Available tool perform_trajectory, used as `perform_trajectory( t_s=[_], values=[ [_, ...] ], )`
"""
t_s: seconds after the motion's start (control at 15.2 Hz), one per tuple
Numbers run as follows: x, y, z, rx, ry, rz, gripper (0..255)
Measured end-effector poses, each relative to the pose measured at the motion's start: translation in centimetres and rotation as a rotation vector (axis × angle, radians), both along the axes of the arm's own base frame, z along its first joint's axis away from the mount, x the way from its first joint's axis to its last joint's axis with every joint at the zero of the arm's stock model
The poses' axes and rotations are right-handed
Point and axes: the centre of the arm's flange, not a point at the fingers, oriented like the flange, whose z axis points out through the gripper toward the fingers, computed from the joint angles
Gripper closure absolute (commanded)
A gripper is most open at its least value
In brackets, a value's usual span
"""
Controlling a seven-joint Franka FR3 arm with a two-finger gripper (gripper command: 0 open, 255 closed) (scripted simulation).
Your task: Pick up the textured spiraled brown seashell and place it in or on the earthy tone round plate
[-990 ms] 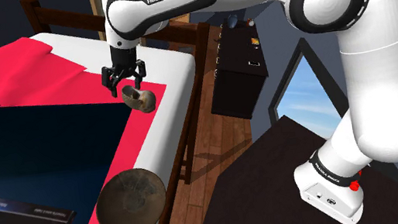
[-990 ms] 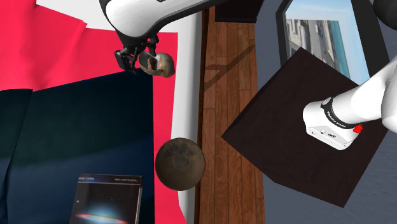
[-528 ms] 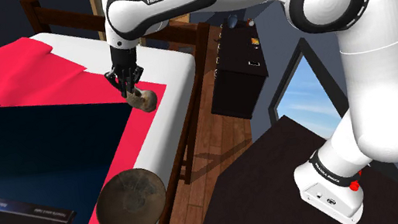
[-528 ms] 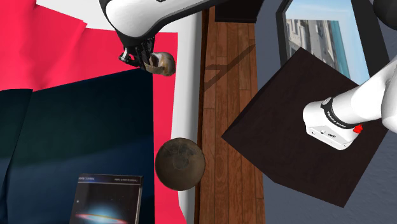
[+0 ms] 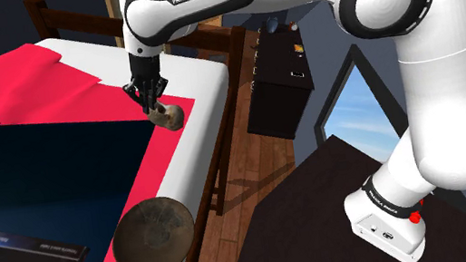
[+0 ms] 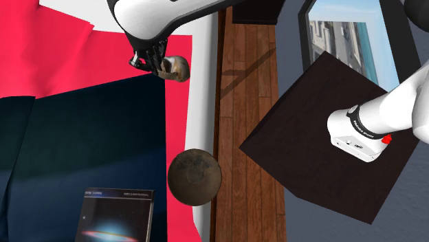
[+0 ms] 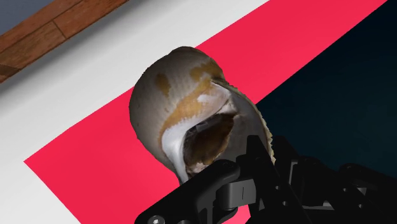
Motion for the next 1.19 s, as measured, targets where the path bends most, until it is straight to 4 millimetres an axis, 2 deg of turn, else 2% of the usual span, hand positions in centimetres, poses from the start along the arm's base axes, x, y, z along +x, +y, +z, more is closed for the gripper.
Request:
perform_trajectory(
  t_s=[1.19],
  values=[
    [0.1, 0.0, 9.2, 0.000, -0.001, 0.000, 255]
  ],
)
